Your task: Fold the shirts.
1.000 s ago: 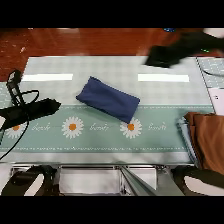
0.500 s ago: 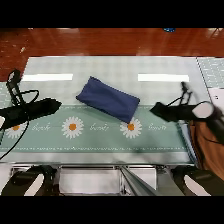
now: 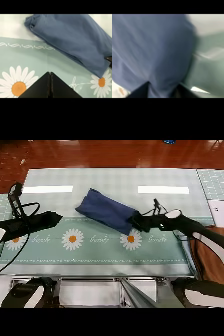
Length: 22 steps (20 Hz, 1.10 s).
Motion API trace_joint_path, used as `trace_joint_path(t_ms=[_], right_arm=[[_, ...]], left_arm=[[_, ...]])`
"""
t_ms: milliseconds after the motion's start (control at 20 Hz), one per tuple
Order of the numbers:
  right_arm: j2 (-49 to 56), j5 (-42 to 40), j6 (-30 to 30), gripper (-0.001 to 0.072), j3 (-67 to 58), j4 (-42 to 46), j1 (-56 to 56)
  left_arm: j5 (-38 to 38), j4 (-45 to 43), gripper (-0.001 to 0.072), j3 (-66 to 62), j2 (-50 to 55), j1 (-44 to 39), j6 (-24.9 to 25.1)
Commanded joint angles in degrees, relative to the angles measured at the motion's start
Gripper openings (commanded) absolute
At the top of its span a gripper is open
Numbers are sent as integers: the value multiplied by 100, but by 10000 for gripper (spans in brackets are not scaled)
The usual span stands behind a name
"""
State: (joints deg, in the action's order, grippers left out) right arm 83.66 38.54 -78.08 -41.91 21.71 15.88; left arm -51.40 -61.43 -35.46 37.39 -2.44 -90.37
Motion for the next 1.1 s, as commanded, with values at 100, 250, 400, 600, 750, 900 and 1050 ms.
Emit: trace_joint_path(t_ms=[100,250,400,600,750,900,1050], right_arm=[[695,564,721,32,-1526,-249,326],[693,1064,55,32,-2977,824,321],[695,1515,-1051,32,-4682,2485,275],[693,2448,-1856,32,-6653,3681,-188],[629,3300,-2079,32,-7438,3733,-815],[280,3823,-2308,31,-7517,3731,-1552],[-83,4470,-2448,31,-7514,3816,-2428]], left_arm=[[-26,223,23,4,190,-17,9],[-22,238,23,4,382,-131,11],[26,238,23,4,553,-267,81],[164,238,23,4,614,-295,116],[238,240,23,4,614,-295,116],[249,258,23,4,616,-295,116],[348,260,23,4,614,-295,116]])
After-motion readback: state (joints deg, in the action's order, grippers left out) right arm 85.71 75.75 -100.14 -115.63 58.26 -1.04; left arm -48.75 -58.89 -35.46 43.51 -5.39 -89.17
